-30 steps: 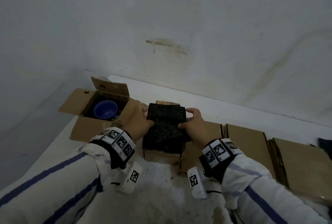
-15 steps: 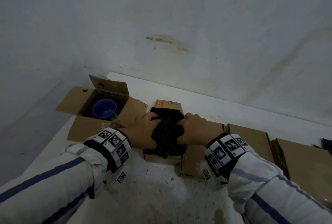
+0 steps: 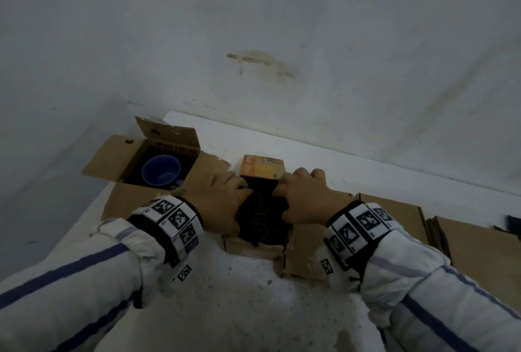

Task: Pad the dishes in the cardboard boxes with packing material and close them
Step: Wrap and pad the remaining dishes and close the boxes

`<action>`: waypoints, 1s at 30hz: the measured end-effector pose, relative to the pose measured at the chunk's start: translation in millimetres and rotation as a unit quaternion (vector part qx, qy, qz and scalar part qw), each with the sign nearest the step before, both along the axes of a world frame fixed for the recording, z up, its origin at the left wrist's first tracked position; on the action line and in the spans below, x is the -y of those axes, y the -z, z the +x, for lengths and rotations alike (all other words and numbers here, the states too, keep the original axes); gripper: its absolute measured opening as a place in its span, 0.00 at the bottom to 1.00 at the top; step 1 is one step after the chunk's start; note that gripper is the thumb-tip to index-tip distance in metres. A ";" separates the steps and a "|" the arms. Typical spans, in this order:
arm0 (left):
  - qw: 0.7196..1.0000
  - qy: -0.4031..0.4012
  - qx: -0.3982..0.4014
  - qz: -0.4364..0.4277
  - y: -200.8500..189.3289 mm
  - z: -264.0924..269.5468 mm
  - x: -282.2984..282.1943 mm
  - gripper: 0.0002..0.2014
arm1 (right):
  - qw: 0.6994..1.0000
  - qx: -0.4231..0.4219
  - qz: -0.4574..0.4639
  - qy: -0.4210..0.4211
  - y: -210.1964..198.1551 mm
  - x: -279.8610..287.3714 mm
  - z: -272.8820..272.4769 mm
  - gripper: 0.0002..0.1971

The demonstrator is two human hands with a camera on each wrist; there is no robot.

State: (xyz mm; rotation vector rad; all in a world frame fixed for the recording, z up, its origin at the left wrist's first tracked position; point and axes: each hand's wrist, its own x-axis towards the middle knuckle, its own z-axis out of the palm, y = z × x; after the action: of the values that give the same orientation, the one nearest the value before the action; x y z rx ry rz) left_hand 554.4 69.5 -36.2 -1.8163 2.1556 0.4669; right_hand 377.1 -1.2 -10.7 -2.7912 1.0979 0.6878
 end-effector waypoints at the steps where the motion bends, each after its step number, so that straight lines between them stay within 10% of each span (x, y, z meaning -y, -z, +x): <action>1: 1.000 0.000 0.007 0.013 -0.6 -0.1 1.1 0.44 | 1.000 -0.006 0.004 -0.016 1.1 1.0 0.2 0.30; 6: 0.998 0.009 0.059 0.030 3.3 -6.2 8.5 0.48 | 0.996 -0.080 -0.004 -0.039 14.5 -1.3 7.7 0.46; 14: 0.999 -0.018 0.015 0.040 4.3 -7.8 5.0 0.47 | 0.998 -0.059 0.004 -0.011 19.8 -6.3 2.2 0.45; 20: 0.997 0.015 0.049 -0.051 8.0 -2.9 -2.4 0.33 | 0.998 -0.029 -0.040 -0.047 10.4 -18.9 -1.5 0.21; 30: 0.998 -0.051 -0.038 -0.001 9.7 -7.0 -2.3 0.32 | 0.995 0.059 0.077 0.021 18.8 -17.7 -12.5 0.15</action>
State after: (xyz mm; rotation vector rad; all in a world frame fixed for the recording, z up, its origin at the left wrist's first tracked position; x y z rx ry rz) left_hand 547.4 71.8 -45.9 -1.9465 2.1201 0.5668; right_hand 364.6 16.5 -29.5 -2.6346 1.0310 0.5687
